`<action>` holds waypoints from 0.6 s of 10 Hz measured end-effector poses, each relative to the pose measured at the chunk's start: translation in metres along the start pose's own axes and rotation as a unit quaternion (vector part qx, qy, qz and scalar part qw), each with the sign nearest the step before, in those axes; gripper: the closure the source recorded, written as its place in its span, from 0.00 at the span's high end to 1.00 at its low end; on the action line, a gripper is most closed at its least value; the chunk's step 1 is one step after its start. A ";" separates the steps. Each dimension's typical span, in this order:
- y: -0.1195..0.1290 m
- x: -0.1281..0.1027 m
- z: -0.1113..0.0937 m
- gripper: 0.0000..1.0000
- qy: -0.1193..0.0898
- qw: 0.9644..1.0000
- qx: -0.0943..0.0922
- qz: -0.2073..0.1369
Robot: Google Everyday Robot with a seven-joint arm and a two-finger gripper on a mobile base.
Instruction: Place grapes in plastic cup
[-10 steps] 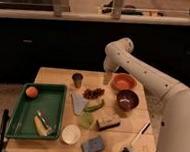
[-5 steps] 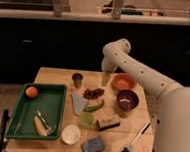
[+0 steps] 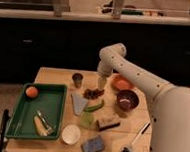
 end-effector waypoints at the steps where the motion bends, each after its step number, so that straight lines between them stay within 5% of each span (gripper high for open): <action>1: 0.003 0.000 0.005 0.80 -0.010 1.000 -0.004 -0.001; 6: 0.014 -0.001 0.029 0.80 -0.041 0.999 -0.030 -0.009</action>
